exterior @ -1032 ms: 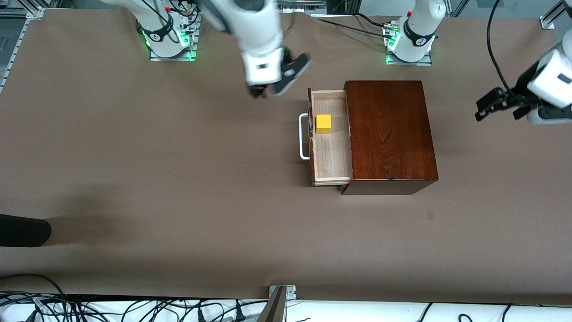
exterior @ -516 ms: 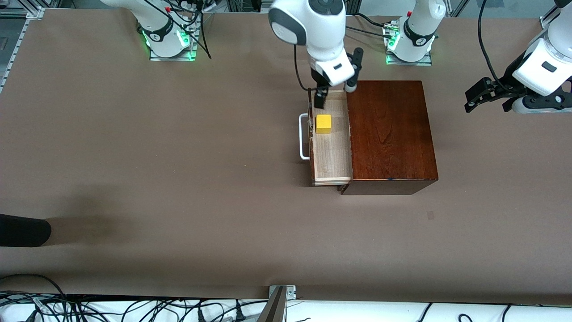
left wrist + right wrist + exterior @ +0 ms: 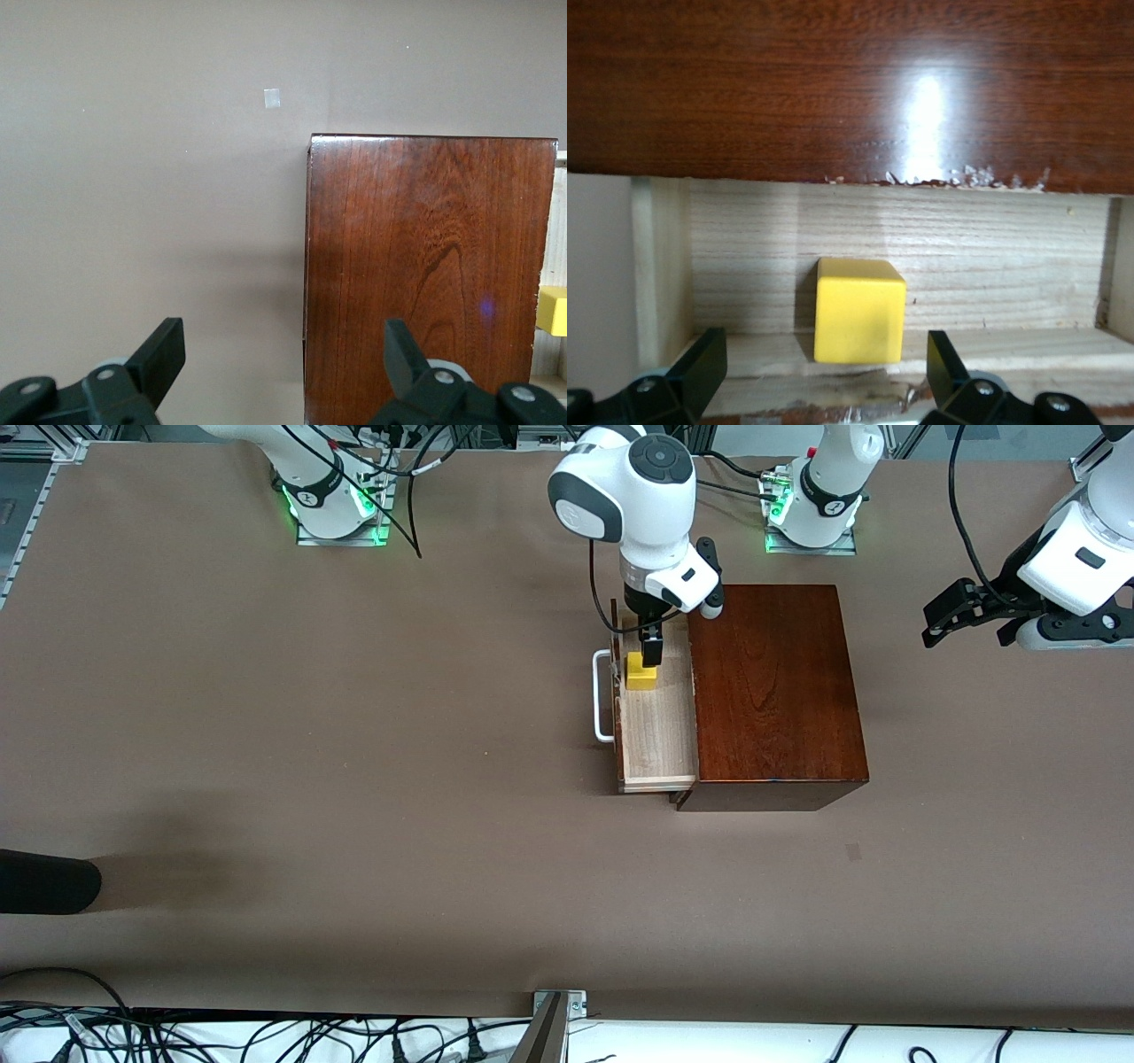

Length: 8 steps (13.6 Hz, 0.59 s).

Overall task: Open drawer, take yellow block, close drawer
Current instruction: 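Lower the right gripper into the drawer over the yellow cube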

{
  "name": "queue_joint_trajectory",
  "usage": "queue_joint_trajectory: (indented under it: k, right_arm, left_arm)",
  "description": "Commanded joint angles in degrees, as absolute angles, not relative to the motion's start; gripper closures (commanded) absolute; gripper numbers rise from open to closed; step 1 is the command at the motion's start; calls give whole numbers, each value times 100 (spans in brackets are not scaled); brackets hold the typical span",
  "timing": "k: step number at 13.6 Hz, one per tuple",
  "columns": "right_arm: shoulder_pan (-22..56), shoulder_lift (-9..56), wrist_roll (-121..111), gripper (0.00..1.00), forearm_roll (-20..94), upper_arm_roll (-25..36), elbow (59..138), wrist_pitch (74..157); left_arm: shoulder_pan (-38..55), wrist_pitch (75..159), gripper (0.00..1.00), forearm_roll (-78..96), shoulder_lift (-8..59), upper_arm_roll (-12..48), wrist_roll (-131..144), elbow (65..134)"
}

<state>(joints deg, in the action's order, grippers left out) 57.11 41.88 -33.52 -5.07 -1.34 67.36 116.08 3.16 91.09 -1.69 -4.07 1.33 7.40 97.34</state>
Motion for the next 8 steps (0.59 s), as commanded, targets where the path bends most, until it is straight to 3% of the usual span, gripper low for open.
queue_joint_trajectory:
  k: [1, 8]
  right_arm:
    - [5774, 4464, -3507, 0, -676, -62, 6530, 11672]
    - [5730, 4631, -3401, 0, -685, -62, 6539, 12005]
  left_arm:
    - [308, 9044, 0, -70, -422, 123, 659, 9686]
    - [308, 9035, 0, -62, -413, 132, 659, 9677]
